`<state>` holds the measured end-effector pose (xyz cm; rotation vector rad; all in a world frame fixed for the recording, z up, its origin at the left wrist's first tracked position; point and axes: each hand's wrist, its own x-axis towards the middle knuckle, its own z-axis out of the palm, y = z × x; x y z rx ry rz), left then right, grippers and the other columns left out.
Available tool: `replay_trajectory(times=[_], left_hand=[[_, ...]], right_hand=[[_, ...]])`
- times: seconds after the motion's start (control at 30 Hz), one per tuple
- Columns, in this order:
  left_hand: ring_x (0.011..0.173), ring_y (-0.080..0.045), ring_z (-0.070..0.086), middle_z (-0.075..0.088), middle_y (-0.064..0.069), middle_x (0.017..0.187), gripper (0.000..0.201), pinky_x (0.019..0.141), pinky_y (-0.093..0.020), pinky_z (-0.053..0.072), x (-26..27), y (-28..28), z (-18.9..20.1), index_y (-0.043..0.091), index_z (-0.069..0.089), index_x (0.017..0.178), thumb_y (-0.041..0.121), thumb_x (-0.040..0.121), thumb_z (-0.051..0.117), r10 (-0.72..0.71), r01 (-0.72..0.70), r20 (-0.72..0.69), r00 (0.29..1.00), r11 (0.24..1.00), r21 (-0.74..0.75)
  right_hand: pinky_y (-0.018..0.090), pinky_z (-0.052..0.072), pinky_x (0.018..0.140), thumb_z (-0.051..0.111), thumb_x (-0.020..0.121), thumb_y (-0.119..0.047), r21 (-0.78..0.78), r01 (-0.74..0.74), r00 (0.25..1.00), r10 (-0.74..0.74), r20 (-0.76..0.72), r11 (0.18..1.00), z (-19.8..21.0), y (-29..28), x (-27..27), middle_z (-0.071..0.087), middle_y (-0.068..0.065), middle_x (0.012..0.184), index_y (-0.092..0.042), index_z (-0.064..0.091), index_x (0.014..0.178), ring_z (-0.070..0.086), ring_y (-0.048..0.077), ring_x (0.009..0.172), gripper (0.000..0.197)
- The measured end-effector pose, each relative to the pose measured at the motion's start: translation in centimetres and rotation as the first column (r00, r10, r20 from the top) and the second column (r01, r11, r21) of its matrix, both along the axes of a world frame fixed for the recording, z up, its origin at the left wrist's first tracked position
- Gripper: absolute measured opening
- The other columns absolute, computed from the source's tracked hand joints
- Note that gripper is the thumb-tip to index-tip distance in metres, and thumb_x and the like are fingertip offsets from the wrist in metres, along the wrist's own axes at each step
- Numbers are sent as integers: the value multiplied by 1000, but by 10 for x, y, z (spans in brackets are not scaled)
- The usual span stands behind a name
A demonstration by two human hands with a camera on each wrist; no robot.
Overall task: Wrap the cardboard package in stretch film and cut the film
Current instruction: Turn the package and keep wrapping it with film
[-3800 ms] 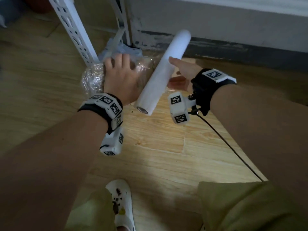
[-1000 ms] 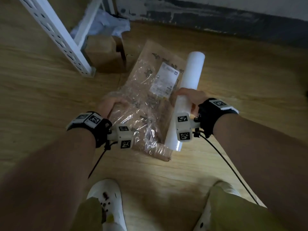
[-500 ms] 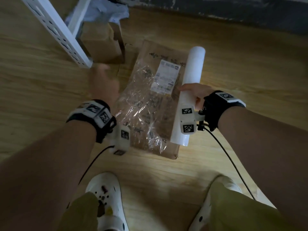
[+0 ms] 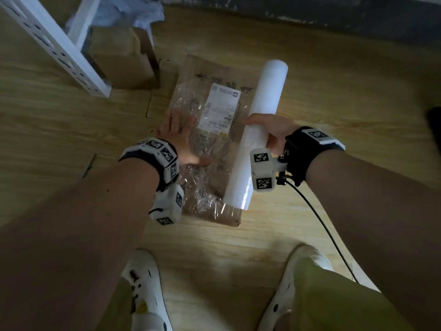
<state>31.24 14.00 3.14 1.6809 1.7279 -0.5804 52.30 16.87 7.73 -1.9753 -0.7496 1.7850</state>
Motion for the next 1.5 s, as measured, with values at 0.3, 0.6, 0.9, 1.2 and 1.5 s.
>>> replay_trajectory(times=[0.3, 0.6, 0.9, 1.2, 1.5], left_hand=[[134, -26, -40, -49, -2, 142, 132, 113, -60, -4, -6, 1, -6, 33, -35, 140, 78, 62, 61, -21, 22, 17, 1000, 999, -25], [135, -26, -40, -47, -2, 144, 132, 112, -60, -3, -3, 1, -4, 30, -33, 142, 73, 64, 64, -15, 15, 14, 1000, 1000, -5], [145, -22, -19, -21, 2, 158, 122, 115, -60, 2, -11, -3, -10, 26, -7, 152, 75, 61, 58, 193, -251, 331, 924, 957, 144], [128, -32, 46, 43, -12, 144, 84, 104, -49, 40, -14, -1, -22, 12, 23, 149, 52, 83, 57, 674, -840, 587, 448, 542, 18], [112, -27, 56, 59, -10, 123, 50, 102, -38, 40, -32, 12, -23, 8, 51, 130, 46, 97, 43, 792, -891, 553, 260, 417, -179]], right_hand=[[47, 51, 94, 82, 62, -24, -25, -36, 993, 39, 111, 999, -11, 3, 38, 65, 11, 92, -9, 61, 90, 65, 30, 88, 38], [47, 49, 87, 86, 51, -51, -139, 66, 956, -23, 294, 988, -35, -7, 63, 62, 12, 106, -6, 60, 115, 62, 33, 95, 83], [42, 44, 54, 77, 70, -51, -273, 86, 934, 17, 356, 958, -56, -11, 52, 54, 15, 90, -12, 44, 113, 56, 33, 74, 67], [40, 50, 72, 79, 47, -38, -253, 104, 990, -77, 115, 962, -87, -18, 38, 64, 15, 92, -6, 62, 106, 62, 31, 75, 69], [34, 51, 66, 63, 79, -21, -141, 115, 990, -124, -62, 983, -60, -13, 25, 58, 10, 68, -5, 56, 90, 56, 25, 58, 21]])
